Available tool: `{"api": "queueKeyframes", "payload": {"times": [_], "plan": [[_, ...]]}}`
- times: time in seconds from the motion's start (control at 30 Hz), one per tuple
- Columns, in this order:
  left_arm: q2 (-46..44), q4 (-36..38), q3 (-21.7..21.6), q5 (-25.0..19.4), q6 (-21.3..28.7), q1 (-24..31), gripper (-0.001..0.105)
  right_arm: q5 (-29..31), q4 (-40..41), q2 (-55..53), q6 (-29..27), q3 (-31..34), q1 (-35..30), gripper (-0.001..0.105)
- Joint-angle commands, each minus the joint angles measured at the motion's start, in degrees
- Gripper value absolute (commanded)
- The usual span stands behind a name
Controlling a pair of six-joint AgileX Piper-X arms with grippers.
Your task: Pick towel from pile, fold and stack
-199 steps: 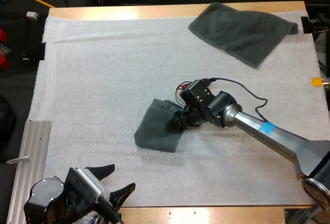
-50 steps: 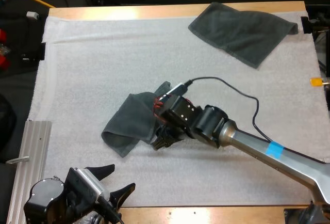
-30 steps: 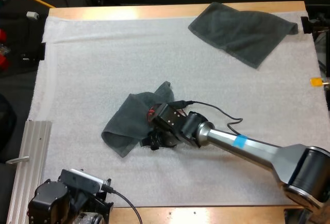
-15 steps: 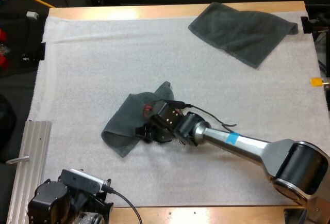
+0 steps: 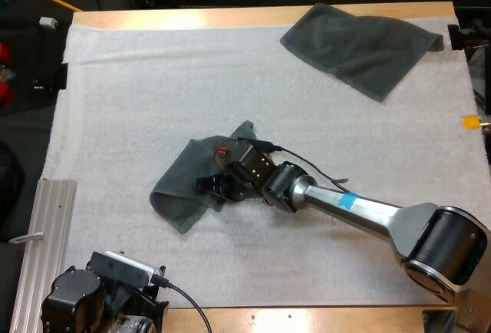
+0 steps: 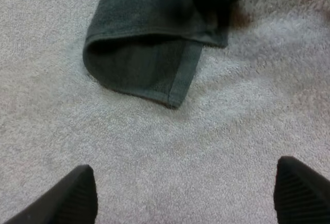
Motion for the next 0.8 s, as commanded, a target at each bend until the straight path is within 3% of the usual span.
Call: {"api": "queueKeyframes", "payload": {"times": [0.0, 0.2, 0.37, 0.53, 0.77], "plan": [[0.0, 0.1, -0.5, -0.5, -0.1, -0.2, 0.069, -0.7, -1.5, -1.2, -1.1, 0.0, -0.3, 0.000], [0.0, 0.0, -0.5, -0.5, -0.1, -0.2, 0.069, 4.3, -0.7, -6.4, -9.3, 0.0, -0.3, 0.000], [0.0, 0.0, -0.5, -0.5, 0.0, -0.2, 0.069, 7.7, 7.7, -12.7, -14.8, 0.0, -0.7, 0.000], [0.0, 0.0, -0.5, -0.5, 0.5, -0.2, 0.069, 10.6, 23.9, -19.6, -24.8, 0.0, -0.7, 0.000], [0.0, -1.5, -0.5, -0.5, 0.5, -0.2, 0.069, 9.7, 48.1, -25.7, -28.9, 0.0, -0.6, 0.000]]}}
